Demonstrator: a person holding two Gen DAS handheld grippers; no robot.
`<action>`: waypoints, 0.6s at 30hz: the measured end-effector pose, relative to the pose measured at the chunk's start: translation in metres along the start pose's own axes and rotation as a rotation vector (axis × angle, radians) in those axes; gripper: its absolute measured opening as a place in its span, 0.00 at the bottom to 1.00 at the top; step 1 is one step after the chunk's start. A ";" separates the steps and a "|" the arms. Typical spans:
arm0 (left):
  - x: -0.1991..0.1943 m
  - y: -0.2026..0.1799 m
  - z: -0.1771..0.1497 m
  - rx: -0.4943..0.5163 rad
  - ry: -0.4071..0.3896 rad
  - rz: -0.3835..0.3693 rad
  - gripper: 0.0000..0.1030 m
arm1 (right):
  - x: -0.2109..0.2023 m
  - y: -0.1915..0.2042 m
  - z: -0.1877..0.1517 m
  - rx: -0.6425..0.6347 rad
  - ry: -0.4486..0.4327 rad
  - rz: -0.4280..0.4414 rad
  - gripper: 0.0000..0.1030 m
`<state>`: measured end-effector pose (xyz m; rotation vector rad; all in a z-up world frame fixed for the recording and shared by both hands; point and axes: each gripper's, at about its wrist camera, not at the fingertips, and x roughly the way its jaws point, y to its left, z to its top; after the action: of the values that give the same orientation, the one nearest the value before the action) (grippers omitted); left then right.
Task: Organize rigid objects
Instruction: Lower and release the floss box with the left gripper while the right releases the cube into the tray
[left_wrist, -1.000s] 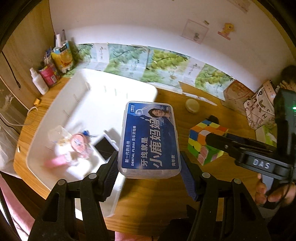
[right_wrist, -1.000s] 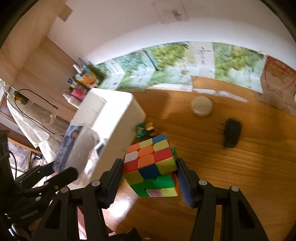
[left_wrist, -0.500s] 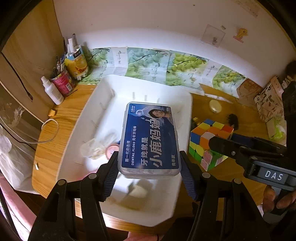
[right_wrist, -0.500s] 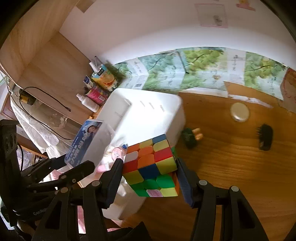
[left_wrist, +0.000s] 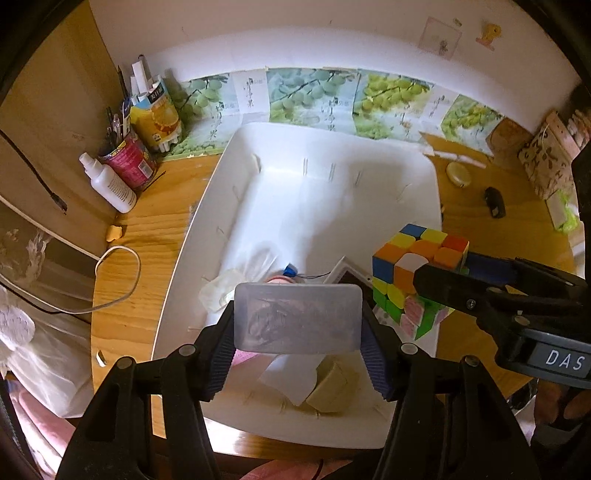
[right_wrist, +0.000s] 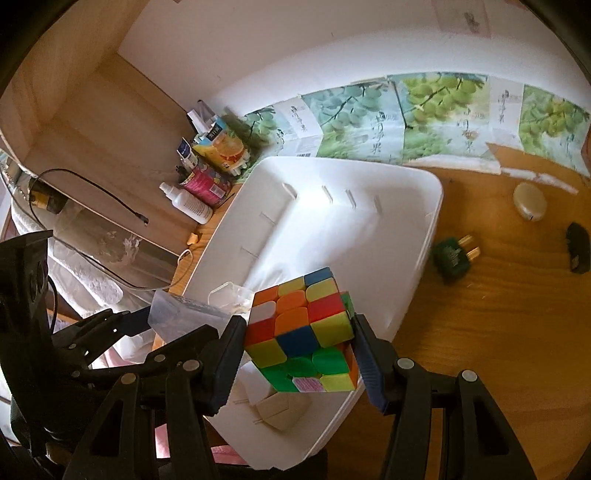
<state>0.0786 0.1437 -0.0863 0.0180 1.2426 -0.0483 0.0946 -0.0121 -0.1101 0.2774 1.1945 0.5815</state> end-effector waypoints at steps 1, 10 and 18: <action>0.002 0.003 -0.001 0.001 0.005 -0.001 0.62 | 0.002 0.000 -0.001 0.009 -0.001 0.004 0.58; 0.001 0.009 0.000 0.009 -0.018 -0.009 0.77 | -0.007 0.008 -0.009 0.029 -0.059 -0.007 0.60; -0.002 -0.006 0.002 0.011 -0.049 -0.022 0.77 | -0.021 -0.001 -0.017 0.019 -0.087 -0.047 0.68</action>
<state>0.0801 0.1375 -0.0839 0.0125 1.1932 -0.0743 0.0734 -0.0266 -0.1001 0.2870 1.1200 0.5119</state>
